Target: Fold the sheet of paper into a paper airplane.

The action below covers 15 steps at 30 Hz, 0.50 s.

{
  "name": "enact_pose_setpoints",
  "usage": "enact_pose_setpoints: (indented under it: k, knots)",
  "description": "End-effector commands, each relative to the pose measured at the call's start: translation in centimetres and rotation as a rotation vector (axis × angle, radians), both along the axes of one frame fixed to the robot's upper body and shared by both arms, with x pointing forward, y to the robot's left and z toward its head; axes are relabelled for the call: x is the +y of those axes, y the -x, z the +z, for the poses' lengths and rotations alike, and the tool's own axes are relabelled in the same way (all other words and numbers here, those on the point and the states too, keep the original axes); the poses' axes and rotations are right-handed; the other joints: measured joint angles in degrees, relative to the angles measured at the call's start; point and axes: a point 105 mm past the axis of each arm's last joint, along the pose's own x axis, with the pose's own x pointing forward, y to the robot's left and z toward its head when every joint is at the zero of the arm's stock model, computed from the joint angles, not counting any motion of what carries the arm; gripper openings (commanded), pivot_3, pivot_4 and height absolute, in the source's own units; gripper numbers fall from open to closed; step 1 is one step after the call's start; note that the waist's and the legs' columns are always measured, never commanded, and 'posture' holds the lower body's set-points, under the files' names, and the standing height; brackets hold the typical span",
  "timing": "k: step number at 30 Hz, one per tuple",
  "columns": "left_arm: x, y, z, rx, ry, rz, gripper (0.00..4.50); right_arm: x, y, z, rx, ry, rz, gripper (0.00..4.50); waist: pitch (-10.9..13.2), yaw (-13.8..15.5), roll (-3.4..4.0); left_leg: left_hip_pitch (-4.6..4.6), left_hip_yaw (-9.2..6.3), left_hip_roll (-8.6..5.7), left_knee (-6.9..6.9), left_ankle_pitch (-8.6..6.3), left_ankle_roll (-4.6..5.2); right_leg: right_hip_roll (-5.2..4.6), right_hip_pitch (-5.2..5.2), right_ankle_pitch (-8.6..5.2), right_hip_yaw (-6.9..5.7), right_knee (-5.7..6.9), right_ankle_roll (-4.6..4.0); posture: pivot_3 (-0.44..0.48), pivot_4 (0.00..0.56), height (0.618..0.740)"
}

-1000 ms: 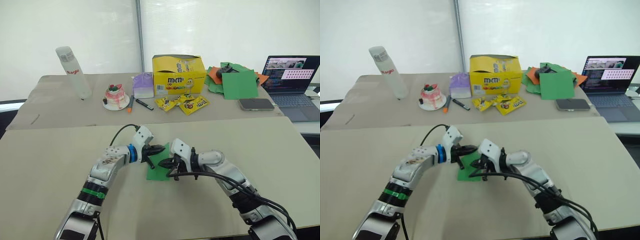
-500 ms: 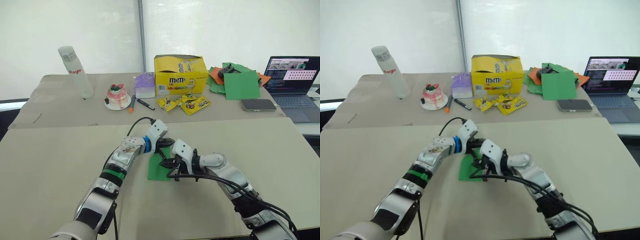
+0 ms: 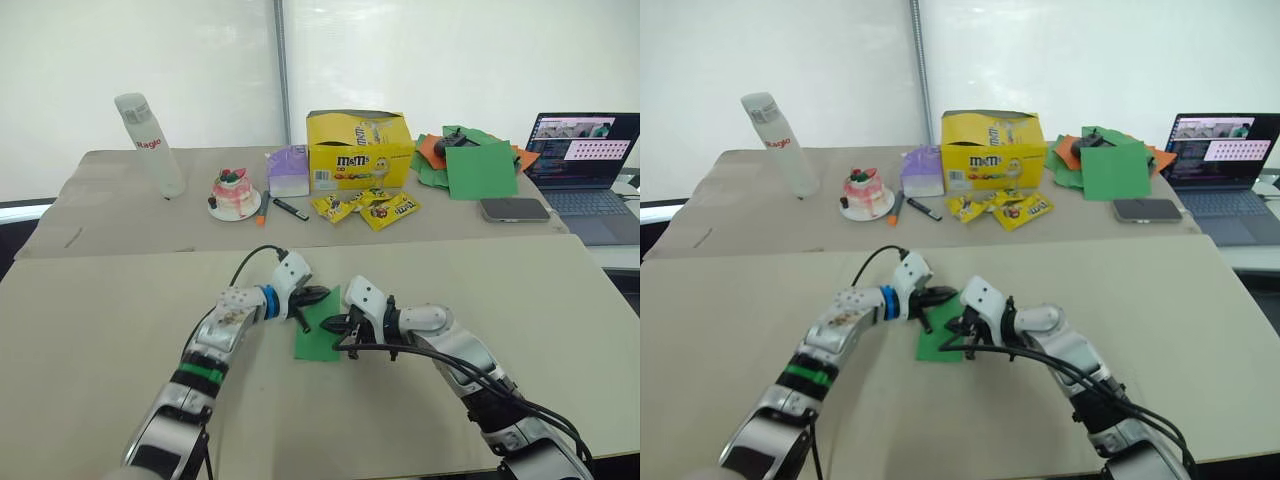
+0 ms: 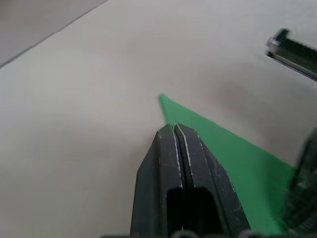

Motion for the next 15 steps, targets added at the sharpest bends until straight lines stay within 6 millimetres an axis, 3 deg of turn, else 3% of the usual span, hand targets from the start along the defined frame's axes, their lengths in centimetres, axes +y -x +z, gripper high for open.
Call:
enact_pose_setpoints:
  k: [1, 7, 15]
  knots:
    - [0.3, 1.5, -0.5, 0.022, -0.011, -0.002, 0.05, -1.4, -0.6, -2.2, 0.046, 0.080, -0.066, 0.00, -0.01, -0.02, 0.00, 0.01, 0.00, 0.00, 0.00, 0.00, 0.00, 0.00, 0.01, 0.00, 0.01, 0.00, 0.00, 0.000, 0.150, 0.740]
    - [3.2, 2.4, -1.4, 0.041, -0.051, 0.097, 0.05, -1.2, -0.8, -2.1, 0.042, 0.080, -0.054, 0.00, -0.08, -0.31, 0.08, 0.08, 0.00, 0.02, -0.02, 0.00, 0.00, 0.00, 0.04, 0.00, 0.04, 0.00, 0.00, 0.000, 0.150, 0.740]
    - [7.2, 2.8, -1.1, 0.055, -0.051, 0.127, 0.05, -1.1, -0.8, -2.1, 0.042, 0.078, -0.041, 0.00, -0.08, -0.66, 0.12, 0.16, 0.00, 0.04, -0.11, 0.00, -0.01, 0.01, 0.02, 0.00, 0.03, -0.01, 0.00, 0.000, 0.150, 0.740]
